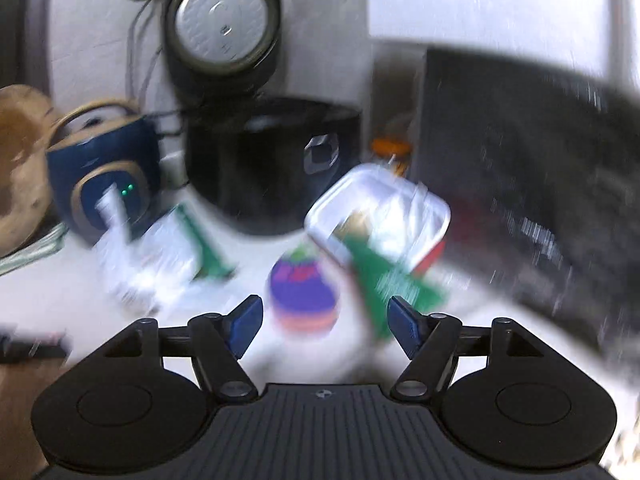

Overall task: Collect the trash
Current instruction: 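Move the right gripper to the red foil tray holding the green packet, then close the right gripper on the green packet inside the tray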

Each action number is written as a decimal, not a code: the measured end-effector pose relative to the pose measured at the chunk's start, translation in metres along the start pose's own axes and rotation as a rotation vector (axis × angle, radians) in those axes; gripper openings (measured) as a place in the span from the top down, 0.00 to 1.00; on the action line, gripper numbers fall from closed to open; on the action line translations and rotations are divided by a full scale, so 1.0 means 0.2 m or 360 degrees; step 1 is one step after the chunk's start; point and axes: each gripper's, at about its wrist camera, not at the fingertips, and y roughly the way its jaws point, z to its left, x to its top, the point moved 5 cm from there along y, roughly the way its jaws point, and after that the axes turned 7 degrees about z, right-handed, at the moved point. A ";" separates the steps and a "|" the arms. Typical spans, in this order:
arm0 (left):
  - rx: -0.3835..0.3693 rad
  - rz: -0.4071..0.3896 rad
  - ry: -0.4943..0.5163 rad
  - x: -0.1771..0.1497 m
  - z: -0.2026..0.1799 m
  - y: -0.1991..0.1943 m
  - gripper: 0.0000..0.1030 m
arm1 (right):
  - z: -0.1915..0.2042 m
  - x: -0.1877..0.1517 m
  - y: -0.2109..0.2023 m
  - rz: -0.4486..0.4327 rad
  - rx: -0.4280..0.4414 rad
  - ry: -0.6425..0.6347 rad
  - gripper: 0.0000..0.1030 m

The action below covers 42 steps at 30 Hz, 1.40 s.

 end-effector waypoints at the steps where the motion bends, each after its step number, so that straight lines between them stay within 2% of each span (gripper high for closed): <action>1: -0.0014 0.0006 0.0012 0.00 0.00 0.00 0.80 | -0.04 0.06 0.05 0.0008 -0.0025 0.0048 0.33; 7: -0.0013 -0.0002 0.0012 -0.01 0.02 0.00 0.80 | -0.34 0.25 0.32 0.0209 -0.0015 0.0470 0.33; 11: 0.0009 -0.0011 -0.0052 0.02 0.06 0.02 0.80 | -0.48 0.26 0.49 0.0332 -0.0023 0.0648 0.33; 15: 0.0017 -0.0011 -0.0069 0.04 0.07 0.03 0.80 | -0.54 0.22 0.64 0.0386 -0.0096 0.0697 0.34; 16: 0.0024 -0.0008 -0.0072 0.04 0.08 0.04 0.80 | -0.53 0.21 0.68 0.0395 -0.0109 0.0693 0.41; 17: 0.0033 -0.0005 -0.0075 0.04 0.08 0.04 0.80 | -0.53 0.19 0.71 0.0417 -0.0102 0.0703 0.55; 18: 0.0043 -0.0002 -0.0078 0.04 0.08 0.05 0.80 | -0.52 0.17 0.73 0.0445 -0.0059 0.0729 0.63; 19: 0.0049 0.0004 -0.0082 0.05 0.08 0.06 0.80 | -0.50 0.16 0.73 0.0459 0.0009 0.0746 0.77; 21: 0.0059 0.0020 -0.0083 0.05 0.08 0.08 0.80 | -0.45 0.14 0.71 0.0453 0.0004 0.0682 0.77; 24: 0.0064 0.0052 -0.0063 0.06 0.05 0.12 0.80 | -0.34 0.08 0.66 0.0426 -0.0018 0.0456 0.77; 32: 0.0034 0.0150 0.0041 0.05 -0.09 0.22 0.80 | -0.15 -0.05 0.50 0.0342 0.0192 0.0169 0.77; 36: 0.0017 0.0184 0.0091 0.03 -0.16 0.25 0.80 | -0.07 -0.07 0.43 0.0355 0.0280 0.0162 0.72; 39: 0.0012 0.0198 0.0111 0.02 -0.19 0.26 0.80 | -0.05 -0.09 0.44 0.0402 0.0333 0.0231 0.67; 42: 0.0020 0.0197 0.0097 0.02 -0.19 0.25 0.80 | -0.04 -0.13 0.40 0.0438 0.0332 0.0303 0.58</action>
